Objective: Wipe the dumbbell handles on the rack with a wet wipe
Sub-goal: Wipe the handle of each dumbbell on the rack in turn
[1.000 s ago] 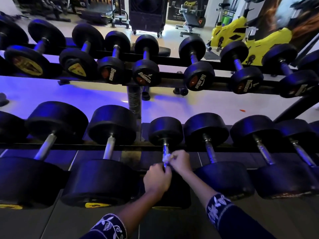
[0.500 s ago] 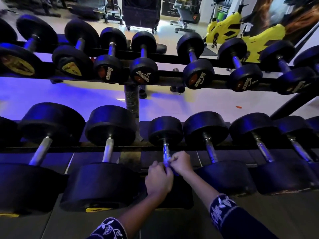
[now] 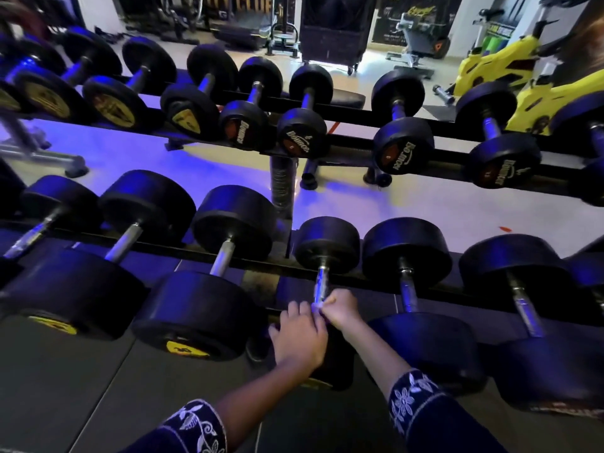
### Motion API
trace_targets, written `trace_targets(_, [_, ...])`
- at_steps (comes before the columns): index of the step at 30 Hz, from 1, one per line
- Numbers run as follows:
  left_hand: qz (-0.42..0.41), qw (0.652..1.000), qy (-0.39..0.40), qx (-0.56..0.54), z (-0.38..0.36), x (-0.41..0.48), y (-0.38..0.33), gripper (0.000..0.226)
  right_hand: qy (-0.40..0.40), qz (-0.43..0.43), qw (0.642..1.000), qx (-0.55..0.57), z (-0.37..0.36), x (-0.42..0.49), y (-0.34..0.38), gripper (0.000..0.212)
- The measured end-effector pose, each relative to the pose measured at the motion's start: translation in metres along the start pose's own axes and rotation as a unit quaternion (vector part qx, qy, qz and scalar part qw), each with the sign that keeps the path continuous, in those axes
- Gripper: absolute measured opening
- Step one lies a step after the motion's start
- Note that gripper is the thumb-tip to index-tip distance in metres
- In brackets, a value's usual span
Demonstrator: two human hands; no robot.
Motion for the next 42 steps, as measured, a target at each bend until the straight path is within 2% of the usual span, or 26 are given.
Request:
trace_targets(1, [-0.011,1.0,-0.003,0.002,0.0,0.0,-0.002,0.036,0.038,-0.018,0.997,0.06,-0.003,-0.004,-0.005,0.016])
trace_targets(2, [-0.011,1.0,-0.002,0.0,0.0,0.002,-0.001,0.035,0.088,-0.055,0.98,0.169,-0.004,-0.001,-0.008,0.023])
trace_targets(4, [-0.005,1.0,0.003,0.001,0.0,0.004,-0.001,0.035,0.189,-0.12,0.899,0.376,-0.009,0.013,0.001,0.024])
trace_targets(5, [-0.004,1.0,0.005,0.004,-0.001,0.005,-0.001,0.035,0.199,-0.136,0.865,0.441,-0.005,0.022,0.008,0.022])
trace_targets(6, [-0.002,1.0,0.006,0.004,-0.001,0.005,-0.002,0.035,0.181,-0.155,0.846,0.477,-0.002,0.036,0.011,0.027])
trace_targets(8, [0.001,1.0,0.003,0.004,0.0,0.004,-0.004,0.035,0.152,-0.177,0.832,0.503,0.001,0.054,0.009,0.042])
trace_targets(11, [-0.003,1.0,0.006,0.008,-0.001,0.005,-0.003,0.036,0.256,-0.174,0.802,0.51,-0.013,0.033,0.014,0.042])
trace_targets(13, [-0.008,1.0,0.01,0.01,0.0,0.006,-0.003,0.038,0.276,-0.184,0.816,0.473,-0.024,0.02,0.004,0.041])
trace_targets(15, [-0.012,1.0,0.016,0.012,-0.001,0.006,-0.003,0.04,0.27,-0.201,0.821,0.462,-0.03,0.019,-0.001,0.048])
trace_targets(18, [-0.019,1.0,0.022,0.011,-0.001,0.006,-0.004,0.038,0.263,-0.228,0.798,0.491,-0.024,0.03,0.011,0.059])
trace_targets(20, [-0.02,1.0,0.023,0.003,0.0,0.006,-0.005,0.036,0.241,-0.23,0.804,0.493,-0.016,0.043,0.023,0.062])
trace_targets(25, [-0.023,0.999,0.024,-0.008,0.0,0.005,-0.004,0.037,0.244,-0.225,0.832,0.445,-0.025,0.037,0.02,0.054])
trace_targets(30, [-0.024,0.999,0.032,-0.005,0.0,0.006,-0.004,0.041,0.208,-0.257,0.82,0.467,-0.03,0.037,0.011,0.057])
trace_targets(33, [-0.042,0.998,0.042,0.001,-0.001,0.008,-0.003,0.04,0.19,-0.238,0.844,0.442,-0.014,0.047,0.026,0.06])
trace_targets(39, [-0.074,0.996,0.048,-0.011,-0.002,0.014,-0.001,0.045,0.209,-0.236,0.833,0.456,-0.033,0.028,0.012,0.051])
trace_targets(42, [-0.069,0.996,0.039,-0.035,-0.002,0.014,0.001,0.039,0.186,-0.21,0.855,0.437,-0.023,0.018,0.007,0.034])
Point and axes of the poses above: each hand's wrist, its own x-axis towards the middle knuckle, its own z-axis out of the back of the hand, y = z × x, the point moved 7 cm from there along x, towards the middle knuckle, and after that the axes turned 14 degrees about -z, right-handed, at the moved point
